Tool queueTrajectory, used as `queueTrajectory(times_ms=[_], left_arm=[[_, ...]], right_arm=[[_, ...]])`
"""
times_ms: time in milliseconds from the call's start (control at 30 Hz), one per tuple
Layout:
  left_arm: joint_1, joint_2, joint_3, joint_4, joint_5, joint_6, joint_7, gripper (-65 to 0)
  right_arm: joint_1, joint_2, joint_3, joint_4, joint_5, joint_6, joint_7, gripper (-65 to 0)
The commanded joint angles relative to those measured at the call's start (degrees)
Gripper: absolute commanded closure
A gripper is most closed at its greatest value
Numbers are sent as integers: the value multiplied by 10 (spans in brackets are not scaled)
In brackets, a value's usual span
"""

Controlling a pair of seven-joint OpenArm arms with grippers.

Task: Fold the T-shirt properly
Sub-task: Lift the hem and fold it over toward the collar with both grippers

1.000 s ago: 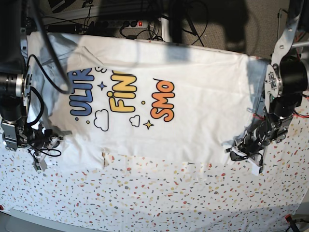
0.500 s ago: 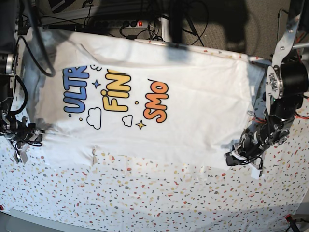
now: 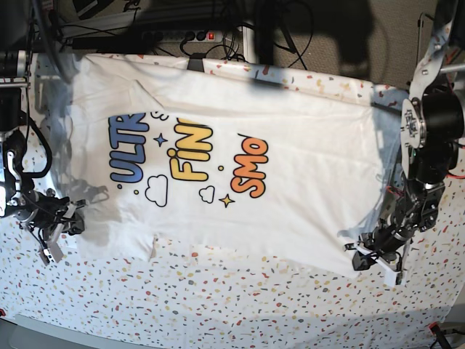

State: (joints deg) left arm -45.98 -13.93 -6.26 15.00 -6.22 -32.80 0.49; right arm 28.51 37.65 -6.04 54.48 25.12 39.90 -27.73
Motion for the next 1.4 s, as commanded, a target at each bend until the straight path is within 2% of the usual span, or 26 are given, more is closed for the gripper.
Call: queueTrajectory(times_ms=[0,100,167,300,400,500,633,800,900,967,1067,1233,1367], left_arm=[[-14,-5,0,20,0,-2,-16,0],[33,-6,0,75,8,-2,-18,0],[83,-7,0,133,-2,12,-19,0],[198,-23,-1,282,-78,40,-18,0],[270,-45,-1,391,-118,53,-17,0],[316,-62,-1,468,-125,84,-8,0],[347,-71,-2,532,-139,106,48,0],[383,-74,-25,579,-177,108,90,0],[417,-74,-56,608,-199,106,94,0],[443,-74,-74,631,-214,89,94,0],[481,-74,-94,667,-215,71,99,0],[523,-73,-99,711,-215,71,121,0],[541,-74,-99,717,-215,71,152,0]], right_arm=[[18,12,5,18,6,1,9,0],[18,12,5,34,6,1,0,0],[17,10,5,43,7,1,-3,0],[-19,10,18,91,6,1,-2,0],[-72,7,63,146,6,1,3,0],[-125,-6,135,189,7,1,9,0],[-183,-29,219,232,6,1,11,0],[-263,-52,274,299,6,1,12,0],[-310,-64,301,337,6,1,14,0],[-339,-71,317,357,6,1,20,0],[-375,-87,338,378,6,1,31,0],[-420,-107,355,388,6,1,49,0],[-455,-108,355,388,1,1,68,0]])
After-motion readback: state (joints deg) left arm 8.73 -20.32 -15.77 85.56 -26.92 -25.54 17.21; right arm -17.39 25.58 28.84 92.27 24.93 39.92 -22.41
